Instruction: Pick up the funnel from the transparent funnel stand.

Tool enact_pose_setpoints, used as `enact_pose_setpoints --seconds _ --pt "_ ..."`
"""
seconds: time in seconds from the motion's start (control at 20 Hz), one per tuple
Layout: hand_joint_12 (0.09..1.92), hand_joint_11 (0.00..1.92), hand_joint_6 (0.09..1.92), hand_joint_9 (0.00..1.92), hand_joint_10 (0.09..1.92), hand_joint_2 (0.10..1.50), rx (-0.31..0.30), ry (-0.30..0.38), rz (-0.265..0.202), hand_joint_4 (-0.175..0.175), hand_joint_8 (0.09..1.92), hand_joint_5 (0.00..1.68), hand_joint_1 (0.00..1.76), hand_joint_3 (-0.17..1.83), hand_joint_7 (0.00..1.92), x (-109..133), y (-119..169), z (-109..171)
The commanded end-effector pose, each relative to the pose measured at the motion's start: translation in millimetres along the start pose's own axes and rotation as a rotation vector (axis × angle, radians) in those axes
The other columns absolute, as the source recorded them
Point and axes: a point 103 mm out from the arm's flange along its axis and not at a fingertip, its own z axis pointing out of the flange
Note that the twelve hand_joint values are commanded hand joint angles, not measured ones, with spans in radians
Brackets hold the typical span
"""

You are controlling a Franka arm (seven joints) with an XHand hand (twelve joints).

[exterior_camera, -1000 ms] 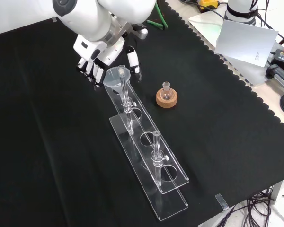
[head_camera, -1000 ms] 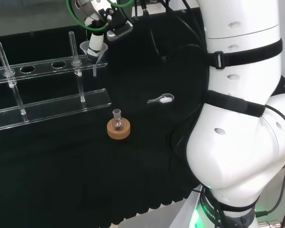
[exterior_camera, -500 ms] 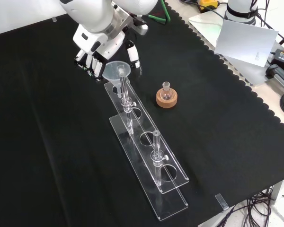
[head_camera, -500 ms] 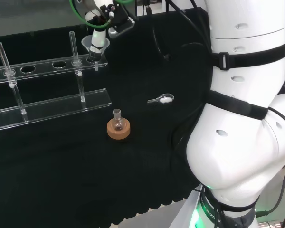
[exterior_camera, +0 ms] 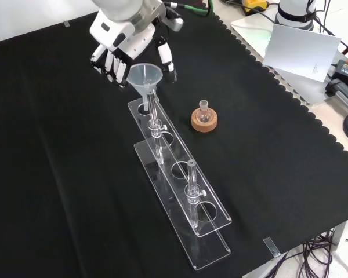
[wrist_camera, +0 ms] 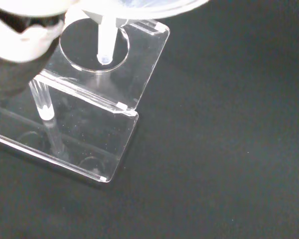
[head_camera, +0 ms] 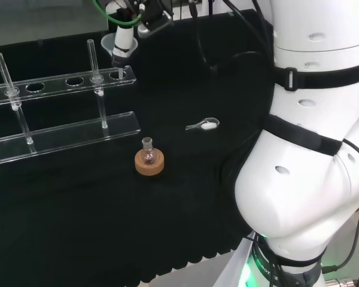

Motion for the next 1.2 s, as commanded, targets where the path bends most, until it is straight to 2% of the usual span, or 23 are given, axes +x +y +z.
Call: enact_pose_setpoints --seconds 0.05,0.4,0.7,1.2 --pt "1.36 0.0 0.69 0.7 0.46 0.52 -0.069 -0.01 0.006 0.066 0.65 0.81 0.93 0.56 1.12 0 -12 -26" --pt "1.37 0.0 0.68 0.73 0.45 0.52 -0.071 -0.03 0.028 0.076 0.65 0.85 0.94 0.58 1.14 -3 -24 -46" --pt "1.38 0.0 0.67 0.74 0.44 0.51 -0.083 -0.026 0.011 0.078 0.65 0.86 0.94 0.59 1.15 0 -30 -49" --pt "1.37 0.0 0.67 0.75 0.43 0.51 -0.04 -0.014 0.037 0.081 0.65 0.87 0.95 0.6 1.17 6 -35 -30"
